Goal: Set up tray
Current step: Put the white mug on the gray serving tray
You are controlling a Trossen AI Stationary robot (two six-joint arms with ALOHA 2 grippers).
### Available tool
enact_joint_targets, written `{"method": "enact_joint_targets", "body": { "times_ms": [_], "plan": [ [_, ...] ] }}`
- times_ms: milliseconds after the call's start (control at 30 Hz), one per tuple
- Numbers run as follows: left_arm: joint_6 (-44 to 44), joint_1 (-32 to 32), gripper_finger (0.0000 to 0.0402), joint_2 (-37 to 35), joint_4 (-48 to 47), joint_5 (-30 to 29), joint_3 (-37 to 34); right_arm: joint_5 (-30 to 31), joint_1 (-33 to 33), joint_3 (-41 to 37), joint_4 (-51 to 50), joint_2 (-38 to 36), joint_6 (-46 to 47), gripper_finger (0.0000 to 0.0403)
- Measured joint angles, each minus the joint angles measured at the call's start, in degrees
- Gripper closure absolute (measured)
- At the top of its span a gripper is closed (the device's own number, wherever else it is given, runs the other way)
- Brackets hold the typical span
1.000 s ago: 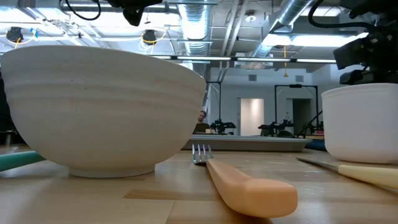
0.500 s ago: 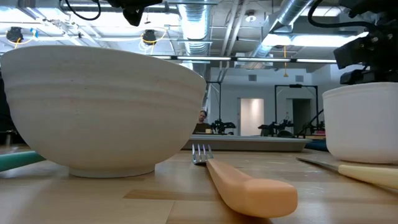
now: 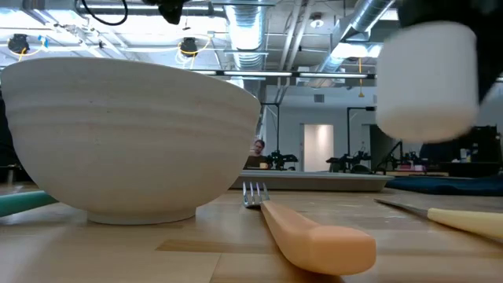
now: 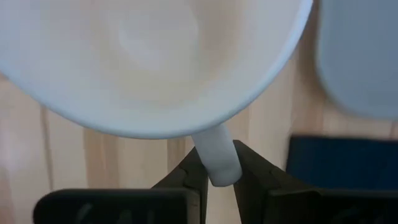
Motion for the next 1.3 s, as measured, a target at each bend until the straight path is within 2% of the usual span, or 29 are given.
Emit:
{"method": "enact_joint_targets", "body": {
  "times_ms": [300, 467, 667, 867, 967, 1167, 1300],
  "plan": [
    [0.1, 0.0, 0.0401, 0.0, 2.8, 0.8, 0.0, 0.2, -4.1, 9.0, 0.1, 0.1, -9.5, 0.0355],
    [0.2, 0.0, 0.0401, 0.9, 4.1, 4.7, 0.0, 0.2, -6.3, 12.7, 0.5, 0.1, -16.1, 0.036],
    [1.2, 0.0, 0.0366, 6.8, 3.2, 9.5, 3.0, 0.3, -9.2, 15.4, 1.1, 0.2, -21.1, 0.0354],
    [11.4, -1.4, 0.0317, 15.1, -3.9, 8.6, 12.3, -0.2, -11.2, 15.5, 1.1, 0.2, -22.6, 0.0355],
    [16.9, -2.6, 0.0301, 19.0, -8.1, 7.3, 18.1, -2.3, -11.8, 15.5, 1.2, 0.2, -23.8, 0.0353],
    [22.4, -4.4, 0.029, 26.8, -18.5, 1.9, 30.1, -3.0, -11.3, 15.5, 0.1, 0.2, -26.1, 0.0356],
    [24.0, -5.2, 0.029, 32.2, -25.2, 2.3, 37.8, -4.5, -10.6, 15.5, 0.0, 0.2, -29.1, 0.0356]
  ]
}}
